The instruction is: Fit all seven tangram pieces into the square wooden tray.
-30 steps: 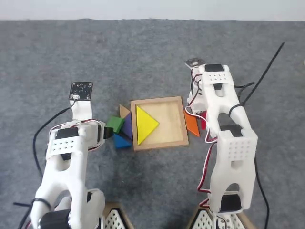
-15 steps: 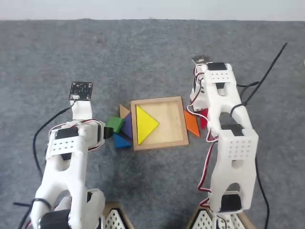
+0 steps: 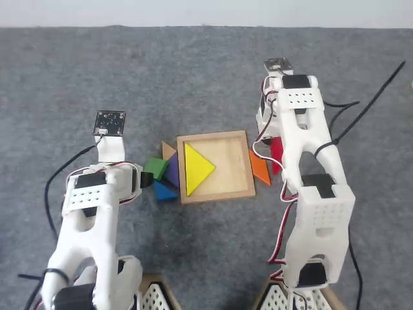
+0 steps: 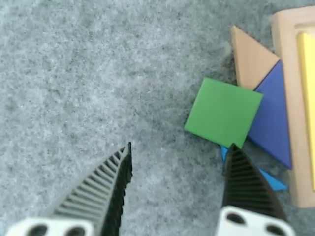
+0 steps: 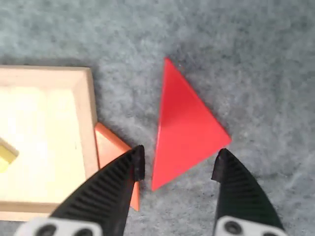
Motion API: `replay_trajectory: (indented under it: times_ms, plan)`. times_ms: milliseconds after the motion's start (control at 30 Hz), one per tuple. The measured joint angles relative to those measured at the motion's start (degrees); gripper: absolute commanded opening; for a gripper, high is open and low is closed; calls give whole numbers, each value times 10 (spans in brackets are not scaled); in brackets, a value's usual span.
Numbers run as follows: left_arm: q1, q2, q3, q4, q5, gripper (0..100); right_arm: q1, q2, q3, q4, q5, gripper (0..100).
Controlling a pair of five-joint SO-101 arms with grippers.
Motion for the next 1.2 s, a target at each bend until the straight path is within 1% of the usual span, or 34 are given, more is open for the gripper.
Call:
replay_trajectory:
  times_ms: [133, 367, 567, 733, 833, 1067, 1200]
  plan:
    - [0, 0, 0, 0, 0, 294, 7, 10, 0, 0, 14, 353]
    - [0, 0, 0, 0, 0, 294, 4, 76, 1, -7, 35, 357]
    - [0, 0, 0, 0, 0, 294, 5, 105, 0, -22, 36, 256]
    - [0, 0, 0, 0, 0, 294, 10, 105, -4, -24, 36, 80]
    - [0, 0, 0, 0, 0, 294, 11, 105, -18, -24, 25, 10]
    - [0, 0, 0, 0, 0, 294, 11, 109, -30, -18, 17, 20]
    - [0, 0, 0, 0, 0, 294, 16, 112, -61, 33, 25, 21]
